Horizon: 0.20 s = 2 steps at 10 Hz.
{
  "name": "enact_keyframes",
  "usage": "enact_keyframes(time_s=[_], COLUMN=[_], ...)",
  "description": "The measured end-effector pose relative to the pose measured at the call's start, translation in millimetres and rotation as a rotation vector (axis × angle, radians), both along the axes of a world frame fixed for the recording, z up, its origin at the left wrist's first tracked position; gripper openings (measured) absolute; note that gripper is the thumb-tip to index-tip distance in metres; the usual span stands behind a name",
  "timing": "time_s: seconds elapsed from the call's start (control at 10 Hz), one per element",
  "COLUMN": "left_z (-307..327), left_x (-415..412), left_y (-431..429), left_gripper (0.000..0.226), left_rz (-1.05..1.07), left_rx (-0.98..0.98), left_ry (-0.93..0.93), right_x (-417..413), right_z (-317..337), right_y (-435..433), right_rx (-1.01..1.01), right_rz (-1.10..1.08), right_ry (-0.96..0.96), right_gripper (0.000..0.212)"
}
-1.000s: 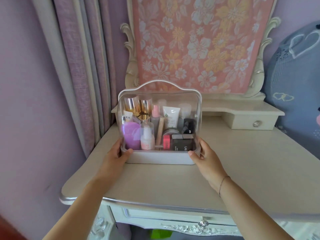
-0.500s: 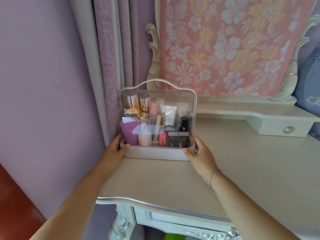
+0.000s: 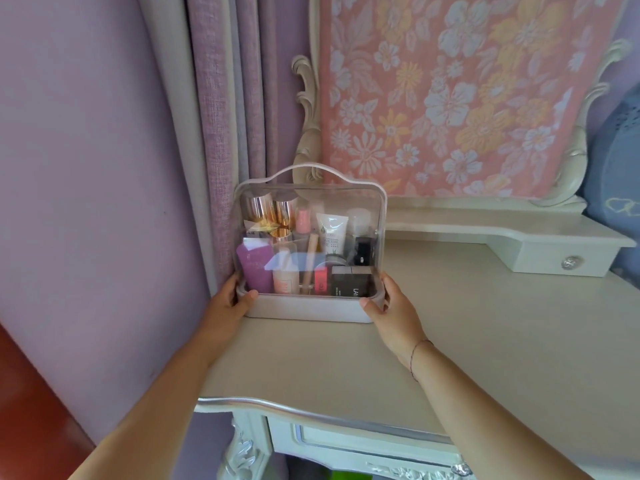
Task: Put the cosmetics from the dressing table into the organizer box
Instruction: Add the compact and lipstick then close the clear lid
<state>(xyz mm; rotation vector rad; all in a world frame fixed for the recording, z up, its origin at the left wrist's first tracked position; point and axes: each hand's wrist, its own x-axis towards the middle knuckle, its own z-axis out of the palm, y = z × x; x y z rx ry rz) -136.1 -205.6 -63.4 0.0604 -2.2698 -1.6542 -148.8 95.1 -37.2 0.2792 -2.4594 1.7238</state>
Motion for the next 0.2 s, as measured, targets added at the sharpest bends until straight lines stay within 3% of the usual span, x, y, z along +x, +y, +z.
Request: enact_keyframes(time_s=[0.1,0.2], left_z=[6,17], left_x=[6,27], left_y=[12,35], left_gripper=[0.052,0.049], left_rz=[0.102,0.224], left_rx=[-0.023,-0.060], left_ry=[0.029,0.061], right_x=[3,15], right_z=[1,1], right_y=[-1,-2], right_rx=[-0.030,-0.075], right_rz=[-0.011,-0.044], right_ry=[0.000,-0.036], right_gripper=[0.051,0.062])
